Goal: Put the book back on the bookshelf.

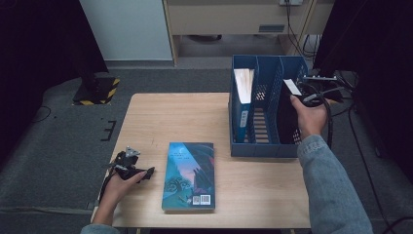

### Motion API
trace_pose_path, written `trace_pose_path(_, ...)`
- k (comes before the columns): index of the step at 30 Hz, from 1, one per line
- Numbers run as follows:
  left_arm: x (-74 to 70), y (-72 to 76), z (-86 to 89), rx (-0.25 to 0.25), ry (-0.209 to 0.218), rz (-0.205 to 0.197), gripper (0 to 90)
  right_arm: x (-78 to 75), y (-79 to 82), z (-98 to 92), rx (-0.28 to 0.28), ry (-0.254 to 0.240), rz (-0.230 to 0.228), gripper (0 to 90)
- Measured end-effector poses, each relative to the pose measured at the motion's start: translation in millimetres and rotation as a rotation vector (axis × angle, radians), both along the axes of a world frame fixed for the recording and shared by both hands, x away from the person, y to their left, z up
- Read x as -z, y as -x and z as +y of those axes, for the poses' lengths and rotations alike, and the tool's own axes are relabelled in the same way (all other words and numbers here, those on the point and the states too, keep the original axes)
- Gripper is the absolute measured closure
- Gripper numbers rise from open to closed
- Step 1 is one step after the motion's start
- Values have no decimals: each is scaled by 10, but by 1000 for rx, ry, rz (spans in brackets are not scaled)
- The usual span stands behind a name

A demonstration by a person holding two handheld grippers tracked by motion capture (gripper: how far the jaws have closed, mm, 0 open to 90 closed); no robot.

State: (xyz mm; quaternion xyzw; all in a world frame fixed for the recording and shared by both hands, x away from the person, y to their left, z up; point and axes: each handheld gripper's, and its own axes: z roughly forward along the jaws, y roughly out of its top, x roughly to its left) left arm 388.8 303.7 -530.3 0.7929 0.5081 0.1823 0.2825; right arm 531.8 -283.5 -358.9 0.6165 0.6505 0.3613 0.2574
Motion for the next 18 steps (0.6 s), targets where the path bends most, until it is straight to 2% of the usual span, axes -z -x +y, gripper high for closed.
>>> trace_pose_path(9,2,7,-5,3,1,-2,0,30,24,74,-2,36,24,518)
trace_pose_path(18,3,13,-23,4,5,-2,0,50,80,138,-11,51,19,506)
